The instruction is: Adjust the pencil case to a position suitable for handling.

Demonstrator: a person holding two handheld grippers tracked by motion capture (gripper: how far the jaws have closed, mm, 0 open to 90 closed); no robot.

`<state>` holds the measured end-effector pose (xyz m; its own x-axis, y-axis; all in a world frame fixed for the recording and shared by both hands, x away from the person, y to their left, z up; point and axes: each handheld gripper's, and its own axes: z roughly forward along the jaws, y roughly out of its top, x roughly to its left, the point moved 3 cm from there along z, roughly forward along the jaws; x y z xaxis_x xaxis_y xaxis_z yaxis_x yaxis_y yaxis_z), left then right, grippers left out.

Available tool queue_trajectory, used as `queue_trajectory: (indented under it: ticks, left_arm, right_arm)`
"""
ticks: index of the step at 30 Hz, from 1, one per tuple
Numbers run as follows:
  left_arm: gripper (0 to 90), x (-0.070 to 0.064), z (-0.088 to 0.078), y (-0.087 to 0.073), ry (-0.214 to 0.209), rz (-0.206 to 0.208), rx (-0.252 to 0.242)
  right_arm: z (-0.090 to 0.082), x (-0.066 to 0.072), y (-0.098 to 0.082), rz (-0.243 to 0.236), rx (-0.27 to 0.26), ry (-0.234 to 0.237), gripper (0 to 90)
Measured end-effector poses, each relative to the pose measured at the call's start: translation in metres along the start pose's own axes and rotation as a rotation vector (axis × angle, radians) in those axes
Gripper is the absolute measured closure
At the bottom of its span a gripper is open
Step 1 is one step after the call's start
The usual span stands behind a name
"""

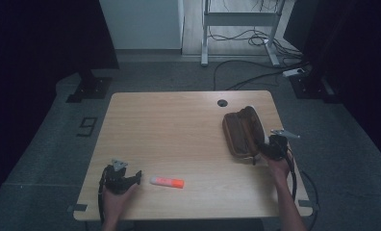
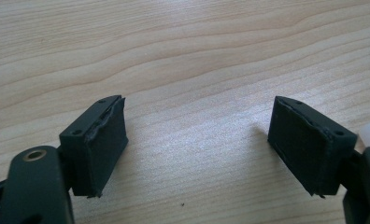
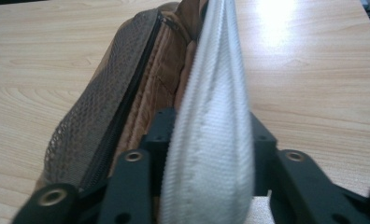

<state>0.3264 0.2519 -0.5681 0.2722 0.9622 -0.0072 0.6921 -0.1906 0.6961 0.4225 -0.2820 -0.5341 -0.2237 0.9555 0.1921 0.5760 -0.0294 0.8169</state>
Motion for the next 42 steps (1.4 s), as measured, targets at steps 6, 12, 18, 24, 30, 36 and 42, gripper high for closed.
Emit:
queue_trajectory:
  ticks: [6, 12, 18, 24, 30, 36, 42]
  left_arm:
    - [19.4, 0.0, 0.0, 0.0, -0.001, 0.0, 0.0]
    - [19.4, 0.0, 0.0, 0.0, -0.002, 0.002, 0.003]
    - [19.4, 0.0, 0.0, 0.0, -0.002, 0.0, 0.001]
    - [19.3, 0.0, 0.0, 0.0, -0.002, 0.0, 0.001]
    - [19.3, 0.0, 0.0, 0.0, -0.003, 0.003, 0.003]
    - [19.4, 0.0, 0.0, 0.0, -0.003, 0.002, 0.003]
    - [19.3, 0.0, 0.0, 0.0, -0.003, 0.003, 0.003]
  right_arm:
    - [0.001, -0.005, -0.002, 0.007, -0.003, -0.032, 73.8]
    - [0.0, -0.011, -0.003, 0.044, -0.023, -0.028, 80.0]
    - [-0.002, -0.014, -0.002, 0.084, -0.052, -0.001, 81.3]
    - [-0.006, -0.013, 0.0, 0.109, -0.093, 0.036, 81.7]
    - [-0.01, -0.011, 0.003, 0.107, -0.112, 0.062, 82.4]
    - [-0.013, -0.009, 0.004, 0.116, -0.127, 0.094, 82.9]
    - [-0.017, -0.007, 0.007, 0.125, -0.149, 0.124, 83.0]
